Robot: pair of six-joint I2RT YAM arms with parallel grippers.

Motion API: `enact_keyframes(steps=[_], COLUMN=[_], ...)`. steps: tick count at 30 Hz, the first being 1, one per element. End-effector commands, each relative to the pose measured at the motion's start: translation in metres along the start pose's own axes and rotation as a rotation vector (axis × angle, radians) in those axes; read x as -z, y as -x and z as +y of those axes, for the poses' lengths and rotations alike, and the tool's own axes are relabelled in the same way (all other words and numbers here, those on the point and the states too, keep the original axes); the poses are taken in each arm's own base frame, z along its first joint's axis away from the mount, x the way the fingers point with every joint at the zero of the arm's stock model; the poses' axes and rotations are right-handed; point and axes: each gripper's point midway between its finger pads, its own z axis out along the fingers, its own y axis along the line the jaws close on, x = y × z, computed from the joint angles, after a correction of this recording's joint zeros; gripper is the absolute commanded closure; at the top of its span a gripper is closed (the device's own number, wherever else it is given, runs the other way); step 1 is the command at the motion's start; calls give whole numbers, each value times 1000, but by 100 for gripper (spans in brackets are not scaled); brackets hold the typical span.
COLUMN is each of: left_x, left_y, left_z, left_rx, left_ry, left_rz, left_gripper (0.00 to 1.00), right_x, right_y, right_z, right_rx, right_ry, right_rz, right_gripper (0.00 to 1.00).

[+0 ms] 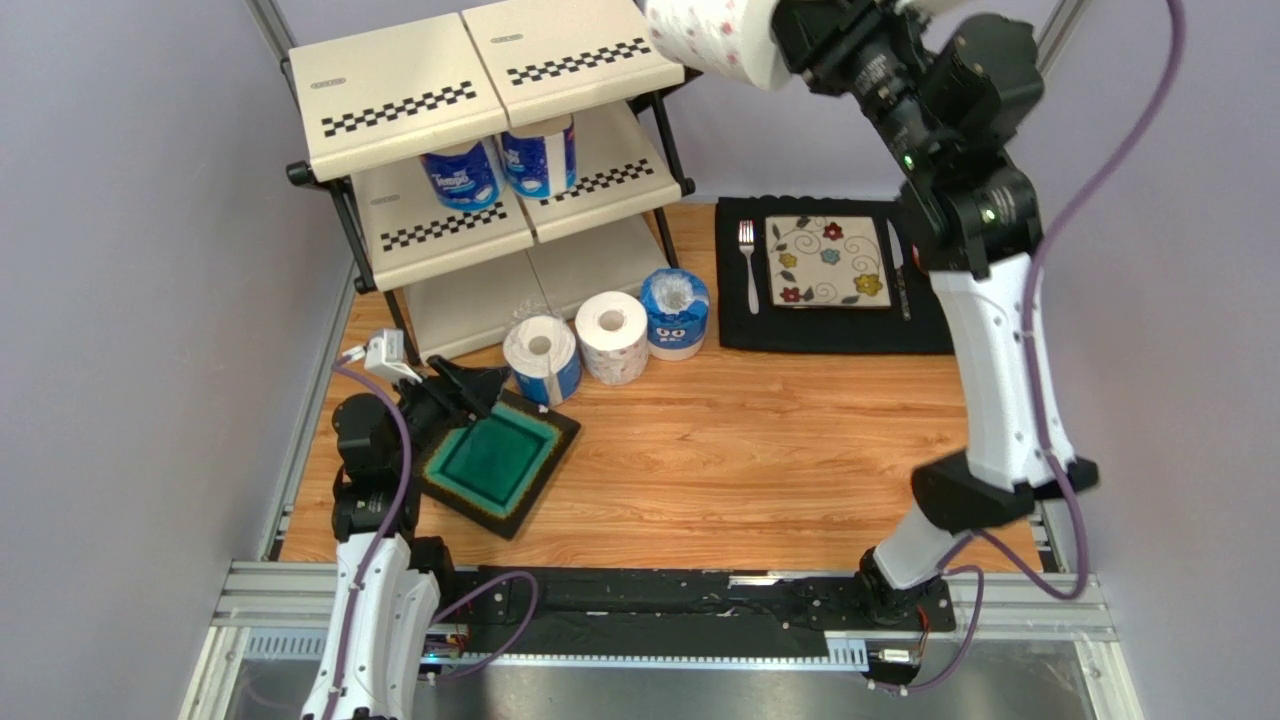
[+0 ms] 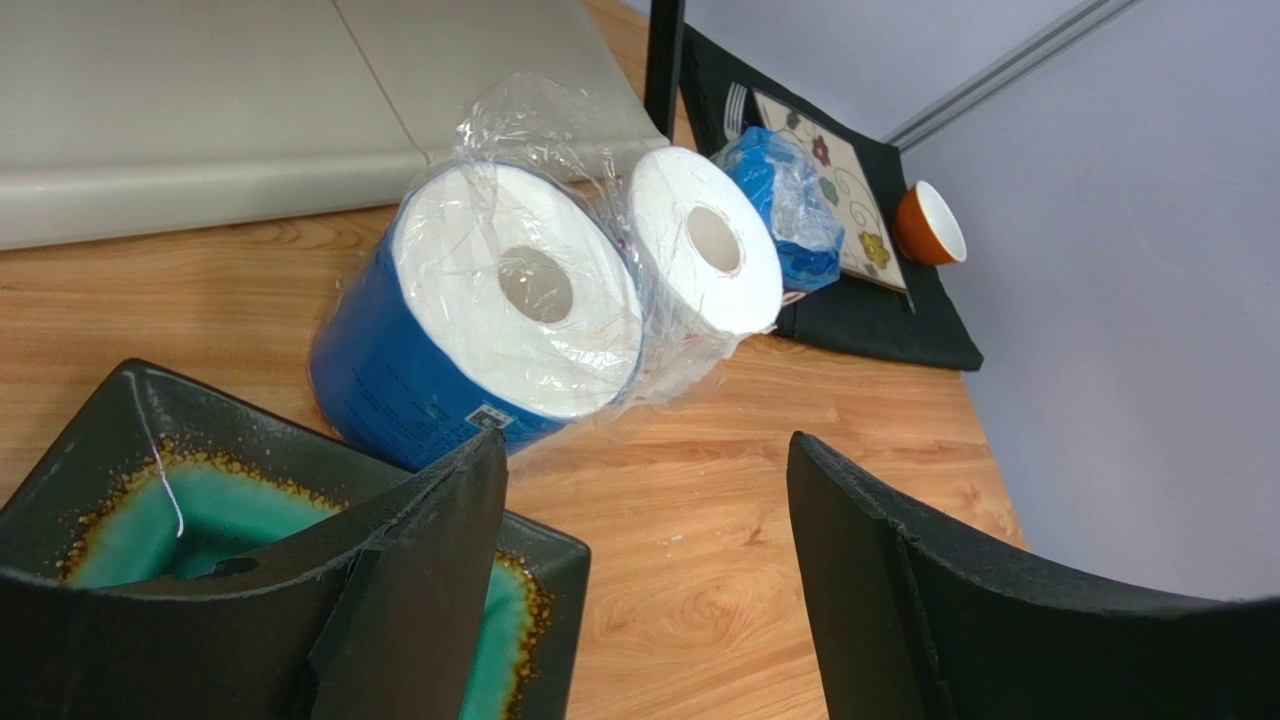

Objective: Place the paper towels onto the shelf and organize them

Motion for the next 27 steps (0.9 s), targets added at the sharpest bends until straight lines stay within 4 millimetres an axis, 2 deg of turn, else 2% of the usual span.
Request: enact_keyframes(steps=[1, 2, 5, 9, 12, 15, 21, 22, 23, 24, 25, 27], left_x=[3, 3, 3, 3, 3, 2, 3, 3, 3, 3, 4, 4], left_y=[10, 10, 9, 6, 4, 4, 5, 6, 5, 5, 6, 6], left_z=[-15, -15, -15, -12, -9, -9, -10, -11, -11, -10, -11, -11], left_rx=[-20, -18, -13, -8, -3, 4, -5, -9, -10, -12, -13, -10], left_ry=[-40, -36, -38, -32, -27, -31, -32, -32, -29, -28, -29, -29], left_rz=[-14, -14, -11, -9, -9, -12, -11, -12, -10, -11, -13, -13], left_gripper=[23, 23, 23, 23, 23, 23, 23, 23, 23, 23, 23, 23], right_x=[-42, -43, -53, -66, -70, -68, -64, -66, -57, -54, -52, -33], right_y=[-32, -26, -27, -39, -50, -51, -49, -59, -48, -48, -46, -45], right_z=[46, 54, 65, 70, 81, 90, 87, 80, 83, 81, 74, 56], right_rx=[37, 39, 49, 85, 95, 113, 124, 128, 136, 140, 142, 143], right_ry=[303, 337, 397, 409, 430, 438, 411, 391, 395, 383, 340, 235], right_rz=[114, 92, 44, 13, 9, -15, -22, -1, -26, -19, -22, 28], right_gripper=[99, 99, 99, 100, 100, 100, 100, 100, 100, 100, 100, 100])
